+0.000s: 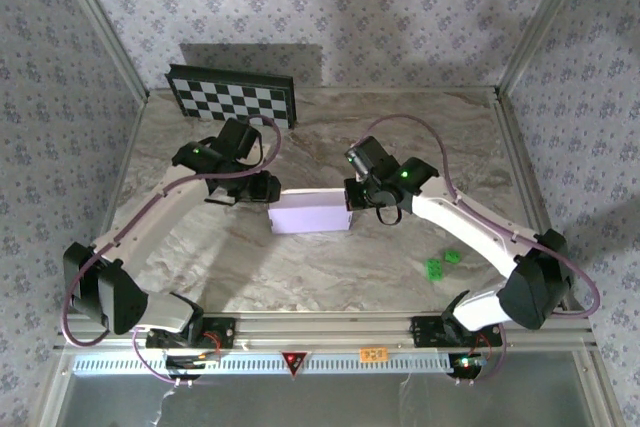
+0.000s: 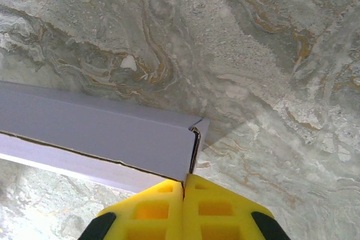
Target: Fold the paper box
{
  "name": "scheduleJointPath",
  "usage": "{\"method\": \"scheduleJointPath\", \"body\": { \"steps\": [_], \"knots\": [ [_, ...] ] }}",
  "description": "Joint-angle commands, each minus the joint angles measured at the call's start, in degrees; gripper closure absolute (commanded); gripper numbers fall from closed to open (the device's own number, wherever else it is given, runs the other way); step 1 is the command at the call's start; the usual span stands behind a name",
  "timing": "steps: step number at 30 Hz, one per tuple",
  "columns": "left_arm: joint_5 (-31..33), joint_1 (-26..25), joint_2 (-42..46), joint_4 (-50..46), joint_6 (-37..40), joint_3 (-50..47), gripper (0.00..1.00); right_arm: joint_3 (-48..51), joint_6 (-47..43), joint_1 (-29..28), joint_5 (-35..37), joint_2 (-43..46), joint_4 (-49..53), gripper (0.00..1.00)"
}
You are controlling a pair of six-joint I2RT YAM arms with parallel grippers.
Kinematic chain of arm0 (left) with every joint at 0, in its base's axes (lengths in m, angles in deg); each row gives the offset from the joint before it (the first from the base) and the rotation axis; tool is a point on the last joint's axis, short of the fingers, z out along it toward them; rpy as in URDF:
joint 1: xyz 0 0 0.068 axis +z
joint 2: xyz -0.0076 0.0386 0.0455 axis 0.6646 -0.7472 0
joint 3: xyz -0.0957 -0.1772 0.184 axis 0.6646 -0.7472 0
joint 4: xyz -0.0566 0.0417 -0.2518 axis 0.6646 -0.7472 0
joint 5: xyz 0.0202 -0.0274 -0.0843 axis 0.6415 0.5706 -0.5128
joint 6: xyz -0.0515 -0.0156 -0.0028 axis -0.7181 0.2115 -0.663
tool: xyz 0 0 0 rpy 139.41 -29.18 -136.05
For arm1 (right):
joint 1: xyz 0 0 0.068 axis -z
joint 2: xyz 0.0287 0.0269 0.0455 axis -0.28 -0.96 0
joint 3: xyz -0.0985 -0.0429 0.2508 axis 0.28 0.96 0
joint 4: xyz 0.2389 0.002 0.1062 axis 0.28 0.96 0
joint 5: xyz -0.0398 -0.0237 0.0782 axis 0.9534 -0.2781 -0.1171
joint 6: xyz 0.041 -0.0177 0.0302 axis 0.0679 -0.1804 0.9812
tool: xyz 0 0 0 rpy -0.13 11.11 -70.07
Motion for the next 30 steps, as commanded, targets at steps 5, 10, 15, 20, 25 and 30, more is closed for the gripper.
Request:
{"method": "scheduleJointPath", "body": {
  "steps": [5,10,15,20,25,30],
  "knots": [
    [-0.70,-0.49,0.05,-1.37,0.37,2.23,0.72,-2.50,0.95,0.21,-1.93,-1.37,4.56,0.98],
    [-1.25,-0.52,0.23,-1.18,-1.00,1.77,0.72,-2.89,1.04,0.34,-2.23,-1.87,4.48,0.98],
    [1.07,-0.50,0.03,-2.96,-3.83,1.91,0.67,-3.40,1.04,0.33,-1.80,-2.17,4.86,0.98],
    [3.63,-0.53,0.61,-5.76,-5.15,2.09,0.61,-3.59,1.21,0.34,-0.96,-2.17,4.90,0.98],
    [3.16,-0.46,1.20,-6.18,-5.87,2.02,0.69,-3.50,1.13,0.35,-0.85,-2.17,4.21,0.99],
    [1.14,-0.49,1.24,-5.82,-6.68,0.98,0.77,-3.57,1.13,0.27,-0.79,-2.15,4.21,0.99]
  ]
}}
